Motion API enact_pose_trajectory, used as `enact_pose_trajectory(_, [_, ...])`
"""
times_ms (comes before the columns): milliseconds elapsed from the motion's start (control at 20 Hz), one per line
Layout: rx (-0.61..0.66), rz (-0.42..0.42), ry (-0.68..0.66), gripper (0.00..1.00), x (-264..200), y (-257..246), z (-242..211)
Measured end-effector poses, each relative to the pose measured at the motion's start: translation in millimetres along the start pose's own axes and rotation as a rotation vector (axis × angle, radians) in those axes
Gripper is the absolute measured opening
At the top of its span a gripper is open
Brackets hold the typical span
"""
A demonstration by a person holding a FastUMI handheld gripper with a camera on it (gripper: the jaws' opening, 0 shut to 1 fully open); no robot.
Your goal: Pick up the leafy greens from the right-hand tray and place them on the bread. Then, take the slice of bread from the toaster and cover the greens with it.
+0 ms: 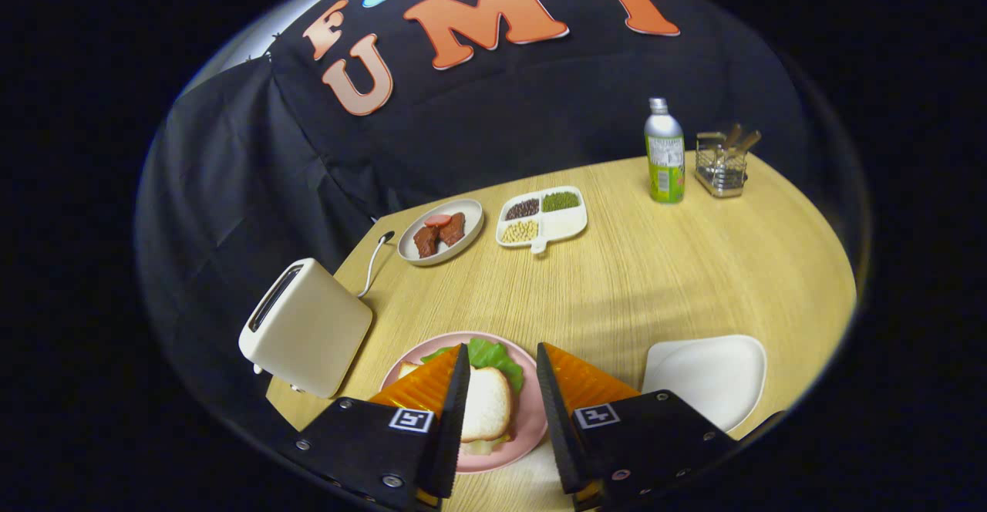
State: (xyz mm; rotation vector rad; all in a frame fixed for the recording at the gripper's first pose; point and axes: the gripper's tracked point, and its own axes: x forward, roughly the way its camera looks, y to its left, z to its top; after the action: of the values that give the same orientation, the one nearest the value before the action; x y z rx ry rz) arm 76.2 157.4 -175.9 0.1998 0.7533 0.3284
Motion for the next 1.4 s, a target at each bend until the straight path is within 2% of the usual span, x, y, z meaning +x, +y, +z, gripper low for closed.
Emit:
enact_pose_trajectory(50, [-0.024,-0.011,-0.046,0.59,-4.9,1.1,10.8])
enact_pose_trajectory(250, [-0.095,-0.061,-0.217,0.69,-31.1,3.2,52.1])
enact_pose_trajectory(600, [-0.217,-0.211,-0.507,0.79,-91.4,-2.3,117.5])
enact_pose_trajectory(900, [-0.290,-0.247,-0.660,0.82,-136.0,9.6,151.2])
enact_pose_trajectory(1050, [-0.311,-0.238,-0.721,0.86,-144.3,21.9,150.1])
enact_pose_trajectory(1400, [-0.372,-0.233,-0.799,0.87,-159.7,33.5,153.1])
